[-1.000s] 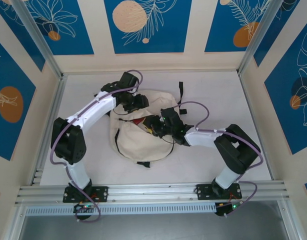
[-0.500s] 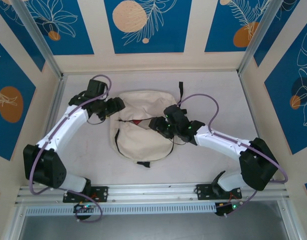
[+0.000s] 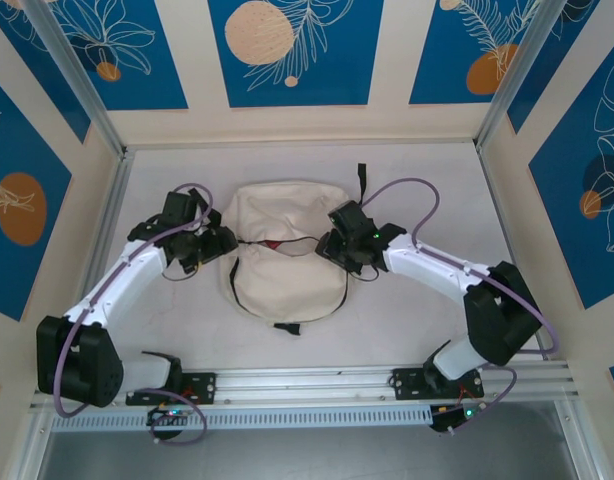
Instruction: Pack the student bag
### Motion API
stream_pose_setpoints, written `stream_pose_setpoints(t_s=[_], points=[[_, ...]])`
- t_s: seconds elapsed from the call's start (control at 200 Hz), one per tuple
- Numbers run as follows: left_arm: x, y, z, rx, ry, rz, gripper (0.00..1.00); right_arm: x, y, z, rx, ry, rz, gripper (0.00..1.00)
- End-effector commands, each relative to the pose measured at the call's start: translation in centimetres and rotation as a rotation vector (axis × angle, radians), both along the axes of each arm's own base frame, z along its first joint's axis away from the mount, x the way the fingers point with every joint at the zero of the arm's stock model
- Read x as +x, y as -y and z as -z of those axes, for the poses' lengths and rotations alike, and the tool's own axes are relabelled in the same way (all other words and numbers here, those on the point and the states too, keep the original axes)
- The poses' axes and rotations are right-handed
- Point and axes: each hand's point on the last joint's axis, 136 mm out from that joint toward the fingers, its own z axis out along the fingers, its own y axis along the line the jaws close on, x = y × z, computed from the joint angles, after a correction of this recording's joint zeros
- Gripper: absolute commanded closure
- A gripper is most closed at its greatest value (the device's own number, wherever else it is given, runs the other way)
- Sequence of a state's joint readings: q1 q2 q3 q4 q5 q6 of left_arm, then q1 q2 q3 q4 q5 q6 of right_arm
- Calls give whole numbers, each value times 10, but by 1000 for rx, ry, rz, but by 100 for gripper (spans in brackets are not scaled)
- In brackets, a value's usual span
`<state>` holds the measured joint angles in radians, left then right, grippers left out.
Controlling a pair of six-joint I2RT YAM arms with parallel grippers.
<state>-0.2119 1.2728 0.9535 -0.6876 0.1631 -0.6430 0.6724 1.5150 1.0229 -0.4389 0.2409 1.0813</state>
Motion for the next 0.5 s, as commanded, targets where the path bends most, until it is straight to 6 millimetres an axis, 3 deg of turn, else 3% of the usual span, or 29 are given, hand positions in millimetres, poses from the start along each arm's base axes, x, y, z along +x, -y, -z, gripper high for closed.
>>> stream_pose_setpoints(t_s=[0.0, 0.1, 0.215, 0.33, 0.495], points=[[0, -14, 3, 14, 21, -23, 14, 7, 0, -14, -155, 45, -70, 53], [-2, -25, 9, -6, 7, -65, 15, 13, -19, -39, -291, 118, -163, 52], [-5, -39, 17, -32, -20, -122, 14, 20, -58, -62, -382, 215, -331, 49], [-7, -50, 24, -85, -38, -172, 14, 25, -108, -66, -419, 273, -566, 49], [-11, -61, 25, -125, -56, -230, 12, 24, -165, -56, -363, 239, -826, 47]])
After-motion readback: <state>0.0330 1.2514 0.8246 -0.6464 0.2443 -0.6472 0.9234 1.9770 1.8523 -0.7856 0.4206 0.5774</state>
